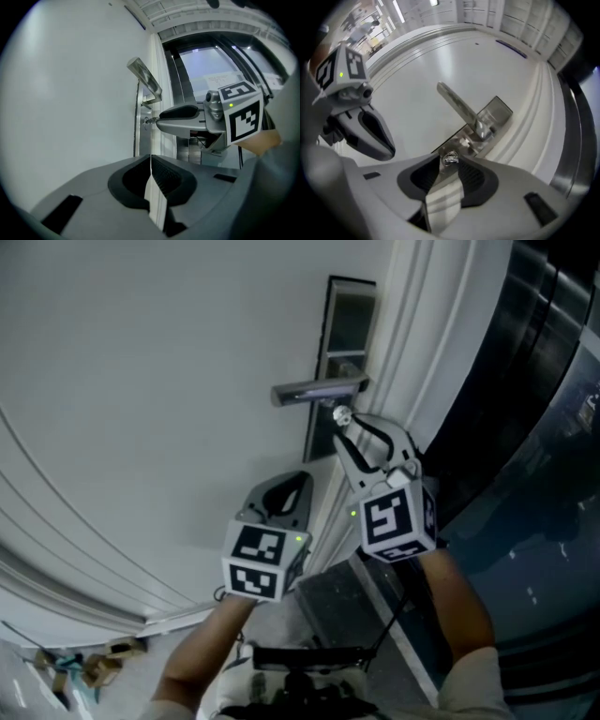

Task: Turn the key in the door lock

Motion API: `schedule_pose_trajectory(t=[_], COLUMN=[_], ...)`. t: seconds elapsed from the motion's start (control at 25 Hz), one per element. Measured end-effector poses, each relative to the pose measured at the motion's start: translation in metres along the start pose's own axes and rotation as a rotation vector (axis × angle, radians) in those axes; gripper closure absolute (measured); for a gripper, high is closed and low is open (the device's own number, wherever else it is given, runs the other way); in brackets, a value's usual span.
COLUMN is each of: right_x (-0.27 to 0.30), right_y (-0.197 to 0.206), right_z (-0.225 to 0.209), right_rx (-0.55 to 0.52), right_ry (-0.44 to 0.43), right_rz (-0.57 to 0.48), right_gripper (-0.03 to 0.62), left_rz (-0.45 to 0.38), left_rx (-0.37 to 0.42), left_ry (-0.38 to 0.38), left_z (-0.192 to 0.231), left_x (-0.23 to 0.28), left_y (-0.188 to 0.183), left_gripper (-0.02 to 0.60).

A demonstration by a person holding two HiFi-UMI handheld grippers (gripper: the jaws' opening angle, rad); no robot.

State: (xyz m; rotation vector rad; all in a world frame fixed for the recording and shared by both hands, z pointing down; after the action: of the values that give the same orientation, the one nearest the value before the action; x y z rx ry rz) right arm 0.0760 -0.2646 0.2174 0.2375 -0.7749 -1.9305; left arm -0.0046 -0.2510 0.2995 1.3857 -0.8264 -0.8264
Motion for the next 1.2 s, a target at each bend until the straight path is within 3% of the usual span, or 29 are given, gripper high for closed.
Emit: schedule_pose_trajectory(t=[0.2, 0.56, 0.76, 0.92, 1.0, 1.2], right_x=[0.006, 0.011, 0.02, 0.027, 0.028, 0.027], right_y=[-0.001, 0.004, 0.007, 0.008, 0.006, 0.002], right_z=[0.005, 0.005, 0.014, 0.012, 0.008, 0.007], right_rx=[-0.257, -0.563, -0.719, -0.752, -0.743, -0.645], right_ry=[0.047, 0.107, 0.093, 0.106, 0.117, 0.105], right_rz=[0.089, 0.196, 0.244, 0.262, 0.255, 0.235], right_gripper=[0.464, 0.464, 0.464, 0.471, 0.516, 0.514], left_rz=[-0.001, -0.004, -0.002, 0.0, 0.003, 0.012], left_rx=[-0.001, -0.011, -0.015, -0.018, -0.02, -0.024], left_ry=[-0.003, -0.004, -0.01, -0.018, -0.025, -0.033], left_z=[0.001, 0.002, 0.003, 0.006, 0.009, 0.013], left_x=[-0.001, -0.002, -0.004, -0.006, -0.006, -0.007], left_y=[0.0, 0.001, 0.002, 0.002, 0.003, 0.006], left_gripper=[0.56, 0.56, 0.56, 0.56, 0.56, 0.56])
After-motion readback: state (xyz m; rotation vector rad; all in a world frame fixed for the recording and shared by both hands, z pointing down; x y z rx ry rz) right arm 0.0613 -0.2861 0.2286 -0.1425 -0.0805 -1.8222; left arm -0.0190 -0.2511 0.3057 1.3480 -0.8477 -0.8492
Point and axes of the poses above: the fingertips, and each gripper's own axes: x forward along the fingers, z to its left, y out of its underside, the point moved 4 cm from there along -x, backward along the fingers, and after that the axes turned 9 degrees about -y, right-handed, at the moved point
